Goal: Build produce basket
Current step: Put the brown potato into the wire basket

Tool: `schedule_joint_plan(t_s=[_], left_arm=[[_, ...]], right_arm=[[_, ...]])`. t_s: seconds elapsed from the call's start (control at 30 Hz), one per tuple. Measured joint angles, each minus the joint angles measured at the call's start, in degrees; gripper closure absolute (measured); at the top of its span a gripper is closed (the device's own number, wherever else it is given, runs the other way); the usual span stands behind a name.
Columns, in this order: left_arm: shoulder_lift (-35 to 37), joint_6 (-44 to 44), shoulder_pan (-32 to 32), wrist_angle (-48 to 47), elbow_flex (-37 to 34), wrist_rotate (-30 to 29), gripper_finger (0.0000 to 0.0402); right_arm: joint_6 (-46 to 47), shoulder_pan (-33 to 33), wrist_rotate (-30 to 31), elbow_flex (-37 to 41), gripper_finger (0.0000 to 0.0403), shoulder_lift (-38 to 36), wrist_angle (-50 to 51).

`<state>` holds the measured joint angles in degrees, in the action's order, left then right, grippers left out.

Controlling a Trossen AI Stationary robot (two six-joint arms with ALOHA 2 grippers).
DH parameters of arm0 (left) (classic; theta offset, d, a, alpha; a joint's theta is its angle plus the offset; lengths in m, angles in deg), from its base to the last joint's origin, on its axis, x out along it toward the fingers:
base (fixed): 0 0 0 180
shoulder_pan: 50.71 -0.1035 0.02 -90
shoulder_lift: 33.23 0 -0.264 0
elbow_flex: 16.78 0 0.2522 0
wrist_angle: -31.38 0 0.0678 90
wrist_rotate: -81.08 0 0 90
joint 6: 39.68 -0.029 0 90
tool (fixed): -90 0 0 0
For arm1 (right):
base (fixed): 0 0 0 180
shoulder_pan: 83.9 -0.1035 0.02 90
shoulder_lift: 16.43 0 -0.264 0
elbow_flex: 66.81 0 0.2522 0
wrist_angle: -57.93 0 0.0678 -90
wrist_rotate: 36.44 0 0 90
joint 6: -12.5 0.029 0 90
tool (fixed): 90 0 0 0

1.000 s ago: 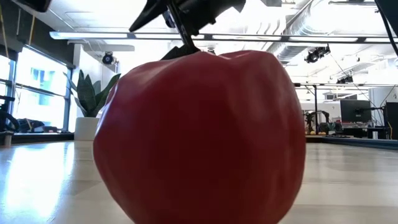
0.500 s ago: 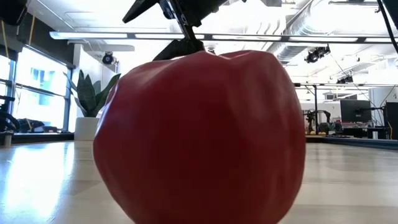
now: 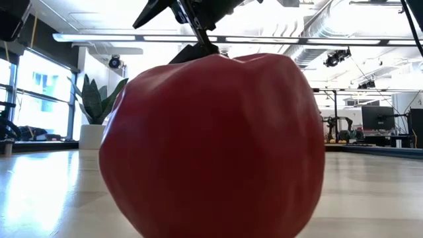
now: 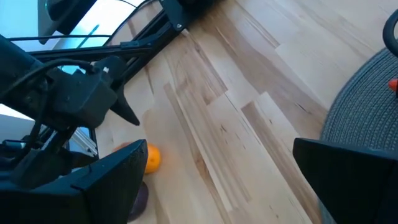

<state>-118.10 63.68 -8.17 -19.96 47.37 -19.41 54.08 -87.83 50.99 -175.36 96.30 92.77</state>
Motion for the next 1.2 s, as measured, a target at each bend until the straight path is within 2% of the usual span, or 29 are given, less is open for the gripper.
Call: schedule_joint_plan(t_s=[0.57,0.73,1.03,1.2], left_arm=[[-7.46,0.64,-0.2,2.03,0.0,1.24,0.0054],[-8.93,-0.1,-0.2,1.96,0.0,2.27,0.0093],[-9.06,-3.0,-0.2,1.9,0.0,2.55,0.0203],[-8.59,-4.15,-0.47,1.83,0.0,1.32,0.021]], right_arm=[[0.67,-1.22,0.02,0.0,0.0018,0.0,2.73],[0.42,-2.18,3.79,0.0,0.0018,0.0,6.23],[0.44,-2.47,6.2,0.0,0.0018,0.0,8.56],[0.42,-1.97,8.86,0.0,0.0018,0.0,9.09]])
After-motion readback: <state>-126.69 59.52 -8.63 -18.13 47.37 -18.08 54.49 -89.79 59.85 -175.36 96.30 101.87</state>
